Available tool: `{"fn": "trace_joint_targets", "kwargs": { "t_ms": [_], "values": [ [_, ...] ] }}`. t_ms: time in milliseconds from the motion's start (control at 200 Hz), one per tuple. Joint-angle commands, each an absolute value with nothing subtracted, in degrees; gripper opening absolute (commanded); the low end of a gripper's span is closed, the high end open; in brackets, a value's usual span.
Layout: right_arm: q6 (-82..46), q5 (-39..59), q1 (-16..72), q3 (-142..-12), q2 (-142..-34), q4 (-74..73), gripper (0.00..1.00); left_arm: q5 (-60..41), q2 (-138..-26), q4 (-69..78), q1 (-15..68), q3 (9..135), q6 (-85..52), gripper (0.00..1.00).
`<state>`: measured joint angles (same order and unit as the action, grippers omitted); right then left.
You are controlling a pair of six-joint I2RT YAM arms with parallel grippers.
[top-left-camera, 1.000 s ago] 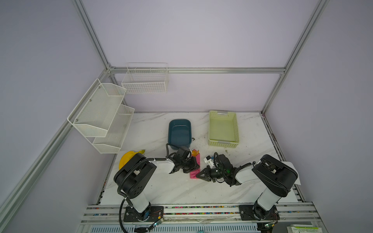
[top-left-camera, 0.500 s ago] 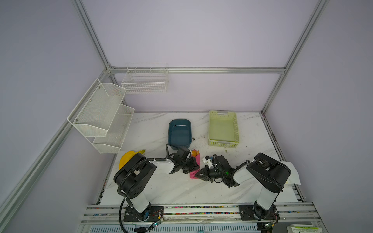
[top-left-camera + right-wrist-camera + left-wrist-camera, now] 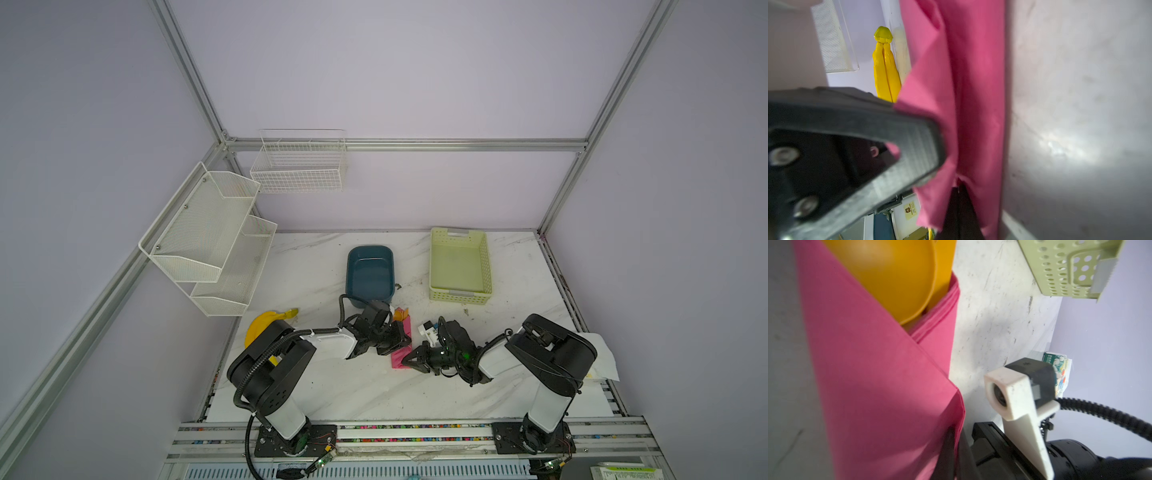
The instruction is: Place the utensils on the paper napkin and roll it up
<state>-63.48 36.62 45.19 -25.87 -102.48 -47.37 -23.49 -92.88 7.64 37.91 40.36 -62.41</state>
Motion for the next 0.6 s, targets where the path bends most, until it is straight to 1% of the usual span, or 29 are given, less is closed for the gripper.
{"fn": "trace_joint_targets", "kwargs": {
  "t_ms": [0, 215, 595],
  "values": [
    [-60.6, 33.2, 45.5, -26.2, -104.3, -36.3, 0.00, -23.3, -89.8, 7.7, 37.7, 40.2, -61.8, 0.01],
    [-58.0, 33.3, 45.5, -27.7, -105.1, -32.5, 0.00, -26.5, -91.5, 7.4, 37.9, 43.1, -61.1, 0.01],
    [-56.6, 33.7, 45.5, -27.1, -105.4, -31.6, 0.00, -32.9, -100.9, 8.2, 38.3, 47.2, -59.0, 0.01]
  ]
}}
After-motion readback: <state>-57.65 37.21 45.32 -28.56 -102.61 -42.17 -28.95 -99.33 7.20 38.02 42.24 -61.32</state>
